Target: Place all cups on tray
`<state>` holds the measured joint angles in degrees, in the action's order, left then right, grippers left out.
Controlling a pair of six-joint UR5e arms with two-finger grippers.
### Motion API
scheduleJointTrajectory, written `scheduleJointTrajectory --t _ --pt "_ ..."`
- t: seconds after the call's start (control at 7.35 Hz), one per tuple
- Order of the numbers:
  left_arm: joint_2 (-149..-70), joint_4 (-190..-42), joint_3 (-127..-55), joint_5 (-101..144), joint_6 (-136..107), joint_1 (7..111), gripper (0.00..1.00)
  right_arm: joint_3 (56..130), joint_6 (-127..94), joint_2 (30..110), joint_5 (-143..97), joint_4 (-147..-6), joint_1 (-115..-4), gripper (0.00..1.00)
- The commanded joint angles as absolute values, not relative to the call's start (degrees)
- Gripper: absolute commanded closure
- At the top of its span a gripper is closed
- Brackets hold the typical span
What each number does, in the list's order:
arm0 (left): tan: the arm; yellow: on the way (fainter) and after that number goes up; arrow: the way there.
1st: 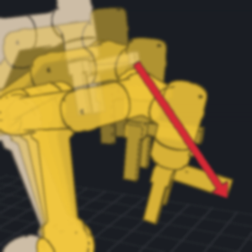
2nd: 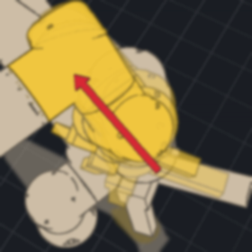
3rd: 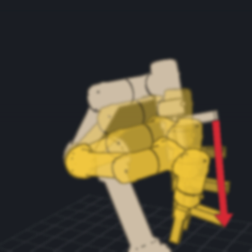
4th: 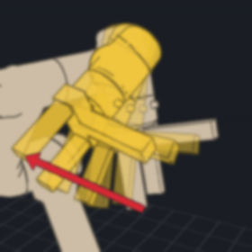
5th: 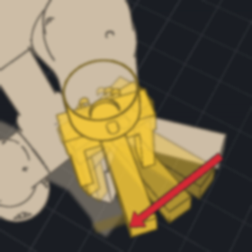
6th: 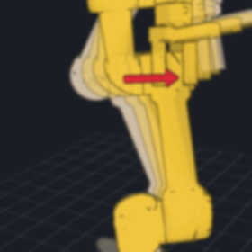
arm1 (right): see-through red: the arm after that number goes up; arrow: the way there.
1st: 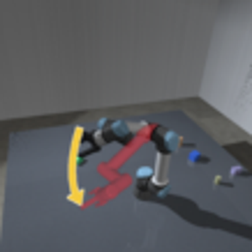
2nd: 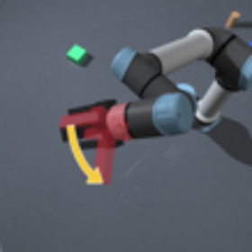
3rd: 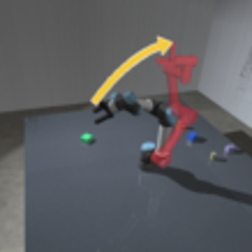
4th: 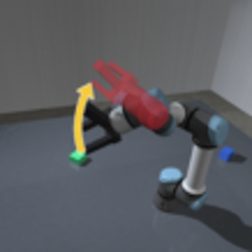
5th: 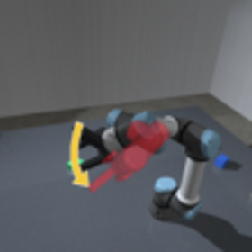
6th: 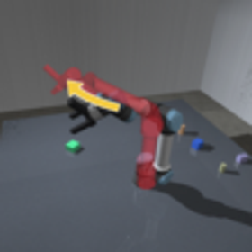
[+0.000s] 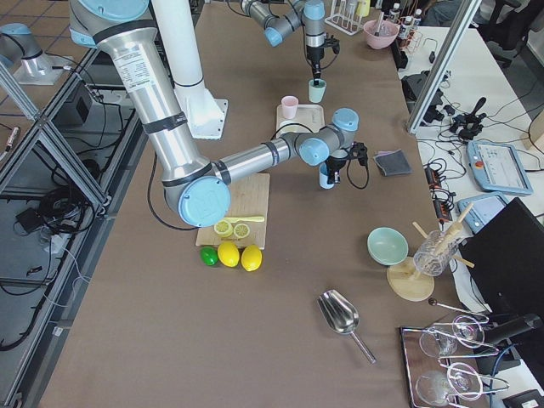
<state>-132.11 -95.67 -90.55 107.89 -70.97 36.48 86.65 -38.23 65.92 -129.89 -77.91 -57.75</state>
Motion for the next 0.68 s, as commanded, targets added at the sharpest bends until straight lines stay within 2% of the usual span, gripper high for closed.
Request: scheduleJointTrajectory --t 0.0,0.27,0.41,0.54 --pt "-133.85 -98.59 -85.98 106.0 -71.1 35.33 1.0 88.67 -38.23 64.44 -132.36 -80.84 -59.41 1.0" --pt "-134.21 -101.33 -84.11 106.0 -71.63 35.42 1.0 89.47 -38.41 60.92 -132.71 -85.85 -59.41 1.0" --pt "-134.12 -101.42 -84.02 105.91 -71.8 35.42 0.42 89.47 -39.45 60.82 -132.63 -85.78 -58.98 1.0" --pt "-134.12 -101.43 -84.2 104.25 -71.72 35.42 0.03 89.39 -41.99 59.17 -132.54 -85.87 -58.54 1.0"
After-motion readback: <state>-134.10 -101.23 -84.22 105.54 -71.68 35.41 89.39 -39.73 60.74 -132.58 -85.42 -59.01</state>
